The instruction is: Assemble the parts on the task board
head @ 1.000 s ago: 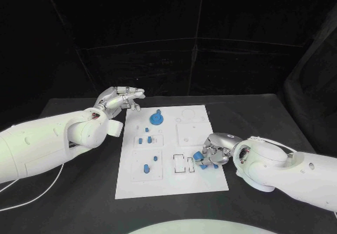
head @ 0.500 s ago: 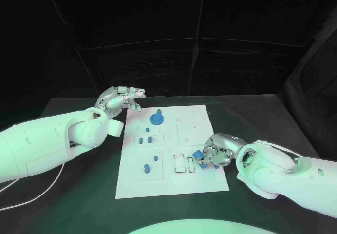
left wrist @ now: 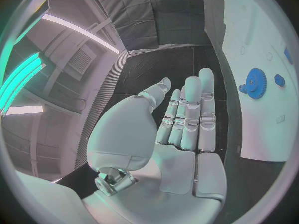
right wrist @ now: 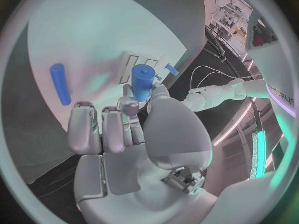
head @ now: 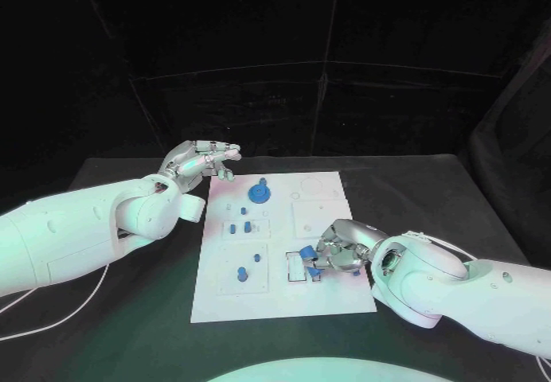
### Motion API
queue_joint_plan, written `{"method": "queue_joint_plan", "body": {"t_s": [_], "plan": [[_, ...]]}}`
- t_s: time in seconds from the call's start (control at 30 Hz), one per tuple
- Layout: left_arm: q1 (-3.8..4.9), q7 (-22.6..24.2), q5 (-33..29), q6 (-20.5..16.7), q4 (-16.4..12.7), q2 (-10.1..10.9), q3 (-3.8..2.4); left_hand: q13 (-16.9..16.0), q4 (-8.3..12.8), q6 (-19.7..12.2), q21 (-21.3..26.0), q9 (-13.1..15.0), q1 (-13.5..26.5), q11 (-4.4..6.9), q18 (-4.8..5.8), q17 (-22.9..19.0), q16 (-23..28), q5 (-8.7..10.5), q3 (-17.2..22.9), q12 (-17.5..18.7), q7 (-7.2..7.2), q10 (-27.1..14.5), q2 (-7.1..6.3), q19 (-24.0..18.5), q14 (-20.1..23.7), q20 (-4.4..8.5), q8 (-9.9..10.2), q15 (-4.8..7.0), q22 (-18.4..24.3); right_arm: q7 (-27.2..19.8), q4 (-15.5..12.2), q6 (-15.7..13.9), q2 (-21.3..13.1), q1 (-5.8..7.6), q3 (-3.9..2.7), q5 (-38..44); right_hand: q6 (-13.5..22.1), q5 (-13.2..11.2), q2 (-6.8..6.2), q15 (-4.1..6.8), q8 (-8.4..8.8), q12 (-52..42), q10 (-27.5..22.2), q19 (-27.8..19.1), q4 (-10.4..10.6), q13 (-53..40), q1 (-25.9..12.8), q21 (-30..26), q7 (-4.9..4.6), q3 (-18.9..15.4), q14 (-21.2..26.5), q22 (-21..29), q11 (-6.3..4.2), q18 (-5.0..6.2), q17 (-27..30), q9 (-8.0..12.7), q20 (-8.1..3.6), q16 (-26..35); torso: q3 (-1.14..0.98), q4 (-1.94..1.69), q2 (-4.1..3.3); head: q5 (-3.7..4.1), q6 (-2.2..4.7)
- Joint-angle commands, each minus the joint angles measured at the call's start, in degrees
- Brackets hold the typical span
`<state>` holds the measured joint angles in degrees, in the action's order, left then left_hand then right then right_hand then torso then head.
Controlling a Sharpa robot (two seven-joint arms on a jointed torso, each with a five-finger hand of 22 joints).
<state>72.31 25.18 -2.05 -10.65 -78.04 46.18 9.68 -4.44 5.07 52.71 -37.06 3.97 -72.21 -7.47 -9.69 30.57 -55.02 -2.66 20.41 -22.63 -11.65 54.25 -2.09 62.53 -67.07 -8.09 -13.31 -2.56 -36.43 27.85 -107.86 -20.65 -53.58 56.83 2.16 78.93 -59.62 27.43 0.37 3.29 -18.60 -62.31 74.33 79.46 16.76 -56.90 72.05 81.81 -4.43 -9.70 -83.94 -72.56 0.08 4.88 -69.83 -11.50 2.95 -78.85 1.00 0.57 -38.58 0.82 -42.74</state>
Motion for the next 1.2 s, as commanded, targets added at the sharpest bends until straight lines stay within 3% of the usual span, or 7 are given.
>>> {"method": "queue_joint_plan", "body": {"t_s": [0.03,0.53,0.63,0.73,0.77,0.97,1.2], "plan": [[0.07,0.13,-0.12,0.66,-0.07,-0.07,-0.05,-0.06,-0.03,-0.56,0.30,0.01,-0.13,-0.02,-0.79,-0.09,-0.08,-0.15,-0.28,-0.35,0.02,-0.27,0.23,0.16,0.37,-0.25,-0.32,-0.03,0.05,-0.16,0.18,0.12,0.77,0.08,-0.03,-3.65,-0.45,0.09,0.42,0.44,-0.12,0.26,0.40,0.26,-0.02,-0.10,-0.36,0.31,-0.03,-0.39,-2.54,-0.08,-0.04,-1.11,-0.06,-0.07,-0.18,-0.34,0.03,-0.01,0.02,-0.14,0.06],[0.07,-0.02,-0.12,0.81,-0.06,-0.19,-0.05,-0.06,0.03,-0.59,0.33,0.01,-0.25,-0.02,-0.79,-0.11,-0.10,-0.16,-0.29,-0.42,0.02,-0.32,0.29,0.18,0.39,-0.24,-0.37,-0.02,0.08,2.49,1.99,3.02,3.73,0.08,-0.03,-1.21,-0.93,-3.95,1.54,0.51,0.26,2.63,-0.12,-0.25,-0.08,1.13,-2.74,-0.06,0.10,-2.33,-2.28,0.63,-0.11,-0.95,0.87,-0.44,-0.27,0.45,-0.03,0.06,-0.01,-0.73,0.03],[0.07,-0.09,-0.12,0.86,0.02,-0.22,-0.05,-0.06,0.03,-0.59,0.33,0.01,-0.25,-0.02,-0.79,-0.11,-0.10,-0.16,-0.29,-0.42,0.02,-0.32,0.29,0.18,0.39,-0.24,-0.37,-0.02,0.08,3.09,2.38,2.98,4.35,0.08,-0.04,-0.68,-0.68,-11.99,1.33,0.43,0.50,4.49,-0.92,-0.72,-0.21,2.50,-4.60,-0.49,0.00,-4.05,-2.11,1.34,-0.01,-0.81,1.46,-0.59,-0.25,0.98,-0.05,0.14,0.01,-0.78,0.02],[0.07,-0.15,-0.12,0.92,0.09,-0.27,-0.05,-0.06,0.03,-0.59,0.33,0.01,-0.25,-0.02,-0.79,-0.11,-0.10,-0.16,-0.29,-0.42,0.02,-0.32,0.29,0.18,0.39,-0.24,-0.37,-0.02,0.08,4.00,2.67,2.76,4.70,0.08,-0.04,0.53,0.02,-21.77,0.39,0.16,0.84,7.05,-2.17,-1.46,-0.45,4.61,-8.08,-1.17,-0.40,-5.85,-1.88,2.54,0.16,-0.56,2.42,-0.71,-0.09,1.77,-0.03,0.07,-0.01,-0.80,0.09],[0.08,-0.17,-0.12,0.96,0.09,-0.27,-0.05,-0.06,0.03,-0.59,0.33,0.01,-0.25,-0.02,-0.79,-0.11,-0.10,-0.16,-0.29,-0.42,0.02,-0.32,0.29,0.18,0.39,-0.24,-0.37,-0.02,0.08,4.38,2.79,2.69,4.76,0.08,-0.04,1.09,0.31,-24.10,-1.51,0.16,0.94,8.17,-2.75,-1.81,0.12,5.53,-9.76,-1.51,-0.36,-5.99,-1.79,3.12,0.49,-0.45,2.84,-0.77,0.04,2.14,-0.02,0.07,0.01,-0.82,0.08],[0.08,-0.22,-0.12,0.97,0.21,-0.22,-0.05,-0.06,0.03,-0.59,0.33,0.01,-0.25,-0.02,-0.79,-0.11,-0.10,-0.16,-0.29,-0.42,0.02,-0.32,0.29,0.18,0.39,-0.24,-0.37,-0.02,0.08,4.92,3.06,2.74,4.92,0.08,-0.04,2.04,1.20,-24.58,-8.28,-0.09,1.20,12.19,-4.76,-2.98,0.33,8.86,-15.09,-2.78,-0.73,-1.55,-1.43,5.18,0.64,-0.04,4.24,-1.02,0.20,3.46,-0.01,0.20,-0.02,-0.79,0.06],[0.08,-0.28,-0.12,1.00,0.24,-0.18,-0.05,-0.06,0.03,-0.59,0.33,0.01,-0.25,-0.02,-0.79,-0.11,-0.10,-0.16,-0.29,-0.42,0.02,-0.32,0.29,0.18,0.39,-0.24,-0.37,-0.02,0.08,3.83,2.85,3.33,4.80,0.08,-0.04,2.32,1.33,-24.52,-7.33,-0.13,1.17,12.69,-4.82,-3.06,0.12,9.15,-13.75,-3.00,-0.76,0.20,-1.45,5.42,0.71,0.00,4.34,-1.17,0.27,3.69,-0.06,0.18,0.05,-0.78,-0.03]]}}
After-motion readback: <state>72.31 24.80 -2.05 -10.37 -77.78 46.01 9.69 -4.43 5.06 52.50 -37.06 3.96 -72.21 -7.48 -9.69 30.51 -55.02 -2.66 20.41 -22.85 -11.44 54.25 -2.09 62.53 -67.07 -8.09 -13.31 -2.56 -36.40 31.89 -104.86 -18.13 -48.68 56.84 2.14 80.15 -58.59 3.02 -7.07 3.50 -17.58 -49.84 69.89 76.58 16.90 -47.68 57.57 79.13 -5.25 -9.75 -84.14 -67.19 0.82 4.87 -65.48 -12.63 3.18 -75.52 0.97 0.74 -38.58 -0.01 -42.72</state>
